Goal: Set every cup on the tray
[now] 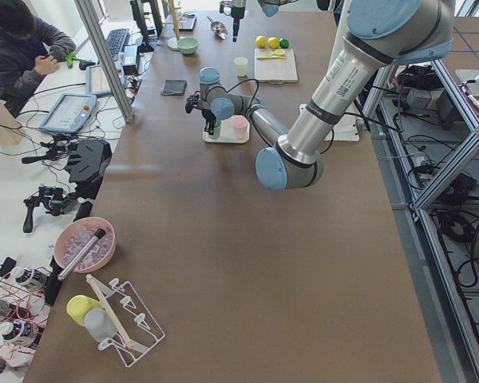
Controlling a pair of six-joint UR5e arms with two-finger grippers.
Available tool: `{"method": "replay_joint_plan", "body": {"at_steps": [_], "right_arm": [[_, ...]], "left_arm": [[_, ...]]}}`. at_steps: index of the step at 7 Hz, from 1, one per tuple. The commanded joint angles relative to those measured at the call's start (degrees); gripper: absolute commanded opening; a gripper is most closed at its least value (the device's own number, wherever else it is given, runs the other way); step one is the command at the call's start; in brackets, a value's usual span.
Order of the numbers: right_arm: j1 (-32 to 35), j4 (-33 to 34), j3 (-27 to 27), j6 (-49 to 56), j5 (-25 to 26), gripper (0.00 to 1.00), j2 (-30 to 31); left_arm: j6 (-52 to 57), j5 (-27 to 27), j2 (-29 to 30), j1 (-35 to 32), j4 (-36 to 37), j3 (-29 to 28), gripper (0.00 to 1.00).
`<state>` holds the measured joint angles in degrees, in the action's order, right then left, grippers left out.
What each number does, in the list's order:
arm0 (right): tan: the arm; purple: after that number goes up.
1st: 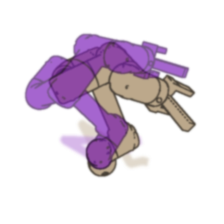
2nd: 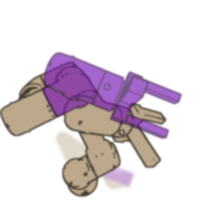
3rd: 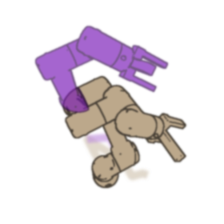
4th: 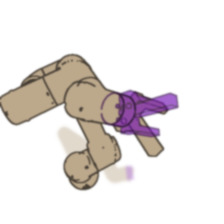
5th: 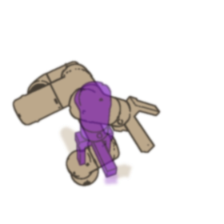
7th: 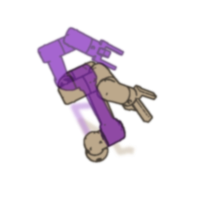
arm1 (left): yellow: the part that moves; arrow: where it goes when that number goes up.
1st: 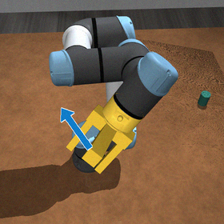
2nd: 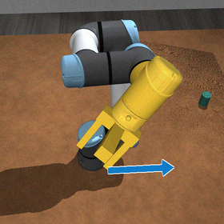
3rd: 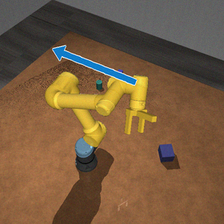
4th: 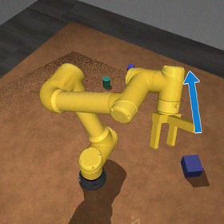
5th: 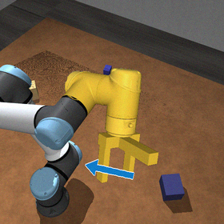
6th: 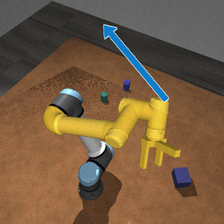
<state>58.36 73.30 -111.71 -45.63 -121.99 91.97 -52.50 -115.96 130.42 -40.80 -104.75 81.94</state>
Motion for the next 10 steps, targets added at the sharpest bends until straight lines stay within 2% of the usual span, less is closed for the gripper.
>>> {"method": "replay_joint_plan", "body": {"at_steps": [1, 3, 4, 6, 8, 10], "right_arm": [[-0.1, 0.0, 0.0, -0.1, -0.2, 1.0, -0.1], [-0.1, 0.0, 0.1, -0.2, -0.1, 1.0, -0.2], [-0.6, 0.0, 0.8, -0.2, 0.2, 1.0, -0.8], [-4.3, -0.1, 1.6, -2.9, 1.0, 0.97, -1.7], [-11.3, -0.1, 1.7, -8.9, 7.3, 0.82, -2.9], [-13.8, -0.1, 3.4, -11.3, 9.1, 0.48, -2.9]], "left_arm": [[-1.2, 0.0, 1.9, 0.0, -1.2, -0.6, 0.98], [-2.9, -0.4, 2.6, -0.6, -0.8, 0.8, 0.98], [-2.4, -1.5, 2.3, -3.6, -0.4, 1.7, 0.98], [6.9, -7.2, -3.4, -9.9, -0.3, 3.6, 0.98], [7.8, -7.6, -4.6, -11.0, -0.3, 3.9, 0.98], [7.8, -7.4, -4.6, -11.1, -0.3, 3.9, 0.98]]}}
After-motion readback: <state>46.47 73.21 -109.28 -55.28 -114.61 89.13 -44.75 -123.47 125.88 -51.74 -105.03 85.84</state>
